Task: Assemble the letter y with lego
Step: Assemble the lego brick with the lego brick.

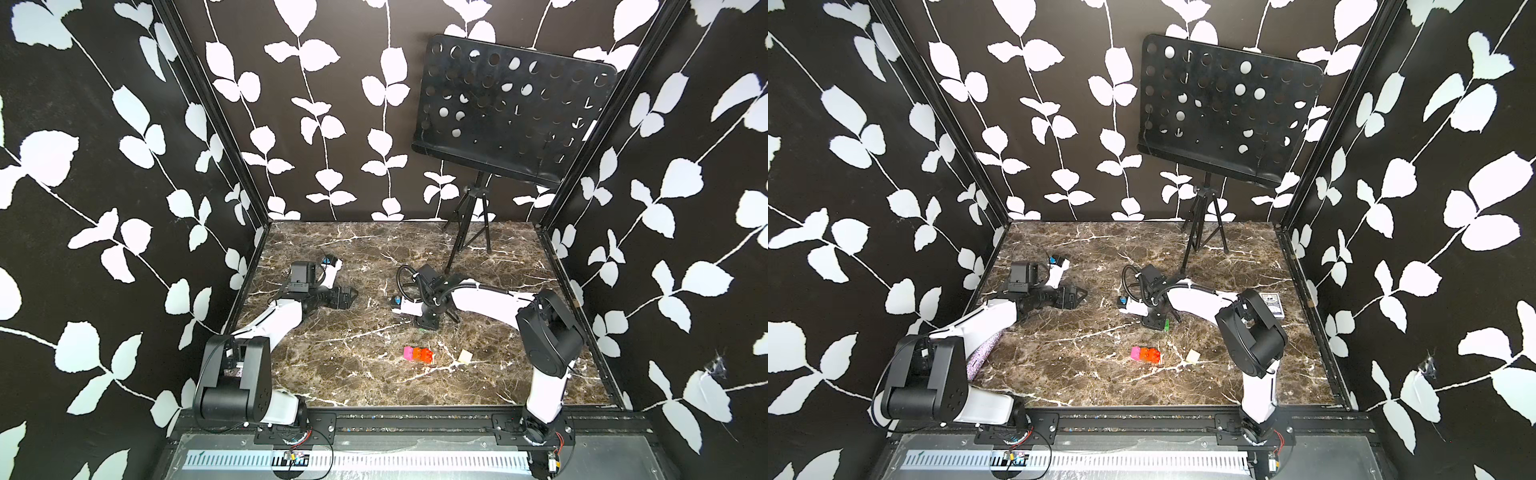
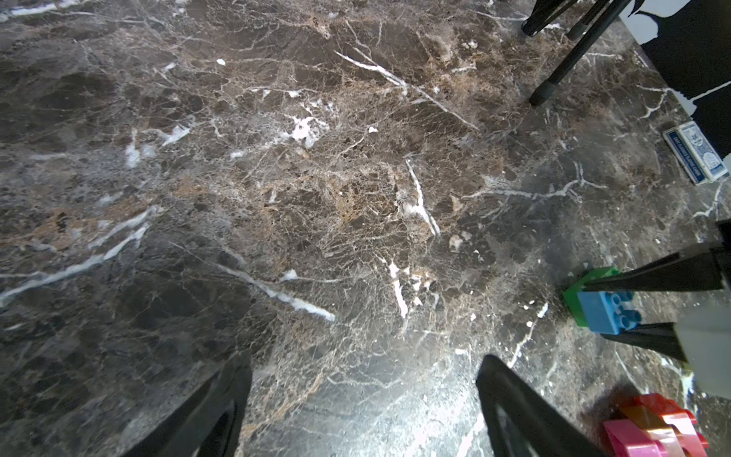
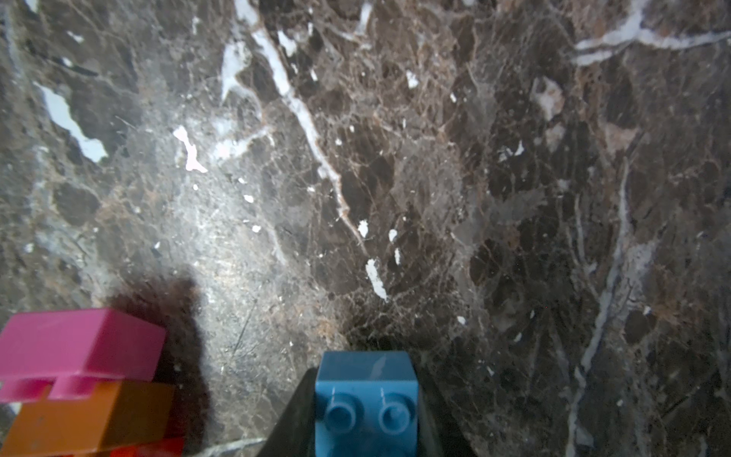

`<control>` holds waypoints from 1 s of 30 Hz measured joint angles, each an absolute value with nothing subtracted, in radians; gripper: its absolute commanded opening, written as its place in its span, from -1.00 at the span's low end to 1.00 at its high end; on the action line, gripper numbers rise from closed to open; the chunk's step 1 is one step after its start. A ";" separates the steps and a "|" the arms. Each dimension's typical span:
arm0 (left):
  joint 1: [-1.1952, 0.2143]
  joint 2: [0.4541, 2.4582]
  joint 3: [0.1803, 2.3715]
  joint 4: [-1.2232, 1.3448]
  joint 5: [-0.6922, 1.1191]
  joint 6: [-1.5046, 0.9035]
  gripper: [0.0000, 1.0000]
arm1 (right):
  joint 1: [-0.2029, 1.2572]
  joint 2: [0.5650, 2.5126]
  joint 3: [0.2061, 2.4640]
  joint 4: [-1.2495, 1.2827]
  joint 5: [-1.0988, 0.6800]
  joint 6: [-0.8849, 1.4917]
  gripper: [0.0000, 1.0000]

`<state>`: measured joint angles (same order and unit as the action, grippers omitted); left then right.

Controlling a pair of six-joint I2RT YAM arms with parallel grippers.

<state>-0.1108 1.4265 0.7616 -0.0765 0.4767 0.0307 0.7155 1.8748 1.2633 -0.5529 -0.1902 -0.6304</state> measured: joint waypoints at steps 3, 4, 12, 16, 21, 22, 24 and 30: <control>-0.111 1.427 0.762 -0.076 0.474 0.031 0.82 | 0.704 1.875 1.263 -0.553 -0.186 -0.626 -0.51; -0.111 1.427 0.762 -0.076 0.474 0.031 0.82 | 0.699 1.875 1.263 -0.553 -0.186 -0.626 -0.51; -0.111 1.427 0.762 -0.076 0.474 0.031 0.82 | 0.693 1.862 1.238 -0.539 -0.186 -0.666 -0.49; -0.111 1.427 0.762 -0.076 0.474 0.031 0.82 | 0.688 1.862 1.238 -0.539 -0.192 -0.659 -0.49; -0.111 1.427 0.762 -0.076 0.475 0.030 0.82 | 0.673 1.863 1.241 -0.535 -0.196 -0.650 -0.49; -0.111 1.427 0.762 -0.076 0.475 0.030 0.82 | 0.672 1.863 1.241 -0.535 -0.196 -0.650 -0.49; -0.111 1.427 0.762 -0.076 0.475 0.030 0.82 | 0.672 1.863 1.241 -0.535 -0.197 -0.650 -0.49; -0.111 1.427 0.762 -0.076 0.476 0.030 0.82 | 0.671 1.863 1.241 -0.532 -0.200 -0.651 -0.46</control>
<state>-0.1108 1.4265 0.7616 -0.0761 0.4763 0.0299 0.6708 1.8633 1.2411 -0.5323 -0.2005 -0.6506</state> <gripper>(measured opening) 0.910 0.324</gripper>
